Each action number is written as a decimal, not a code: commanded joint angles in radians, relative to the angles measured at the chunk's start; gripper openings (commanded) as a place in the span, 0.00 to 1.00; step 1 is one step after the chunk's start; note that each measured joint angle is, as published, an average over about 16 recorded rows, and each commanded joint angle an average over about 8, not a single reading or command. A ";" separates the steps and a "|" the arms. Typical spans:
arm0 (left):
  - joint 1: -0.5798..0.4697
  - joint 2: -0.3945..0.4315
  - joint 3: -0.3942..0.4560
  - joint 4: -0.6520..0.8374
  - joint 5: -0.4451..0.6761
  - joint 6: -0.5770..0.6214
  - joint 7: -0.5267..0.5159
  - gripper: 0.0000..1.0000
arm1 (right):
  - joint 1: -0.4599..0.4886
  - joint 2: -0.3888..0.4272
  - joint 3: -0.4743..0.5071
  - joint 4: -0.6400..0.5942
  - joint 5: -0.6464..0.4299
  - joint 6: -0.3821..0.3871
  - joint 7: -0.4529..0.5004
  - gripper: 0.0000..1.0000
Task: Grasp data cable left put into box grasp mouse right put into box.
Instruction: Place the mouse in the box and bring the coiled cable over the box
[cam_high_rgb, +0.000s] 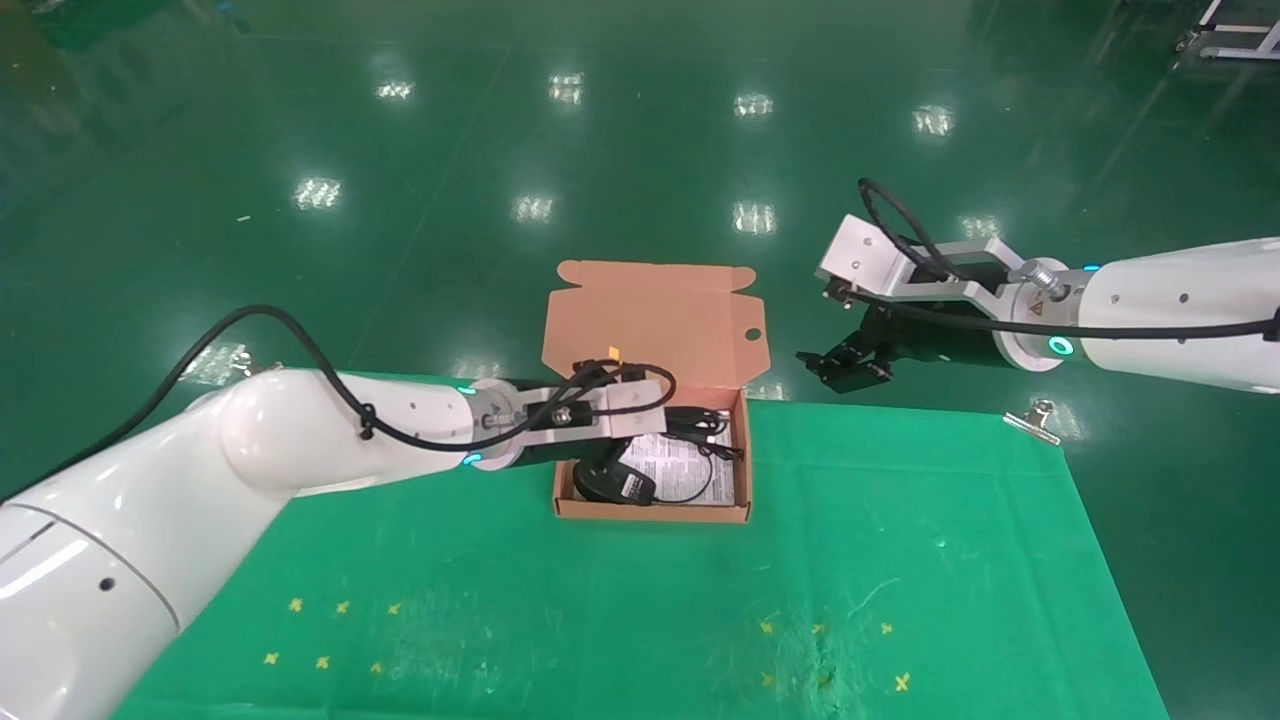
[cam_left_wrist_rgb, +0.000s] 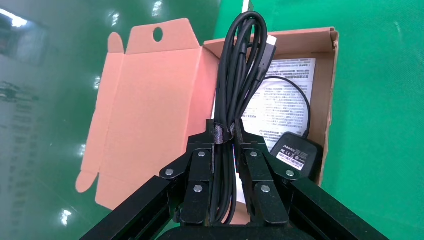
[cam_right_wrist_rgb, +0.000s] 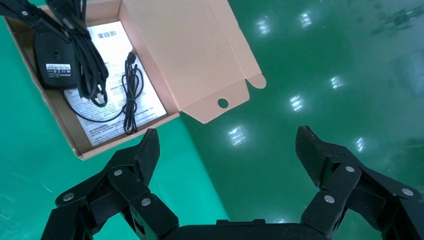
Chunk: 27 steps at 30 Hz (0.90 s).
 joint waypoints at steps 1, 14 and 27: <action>0.000 0.001 0.007 0.003 -0.010 -0.002 0.003 1.00 | 0.000 0.002 -0.001 0.004 -0.002 0.000 0.002 1.00; -0.013 -0.029 -0.003 -0.031 -0.006 0.003 -0.017 1.00 | 0.011 0.000 0.003 -0.003 -0.005 0.004 0.001 1.00; -0.107 -0.087 -0.047 -0.055 -0.039 -0.019 -0.065 1.00 | 0.084 0.015 0.004 0.053 -0.042 -0.014 -0.070 1.00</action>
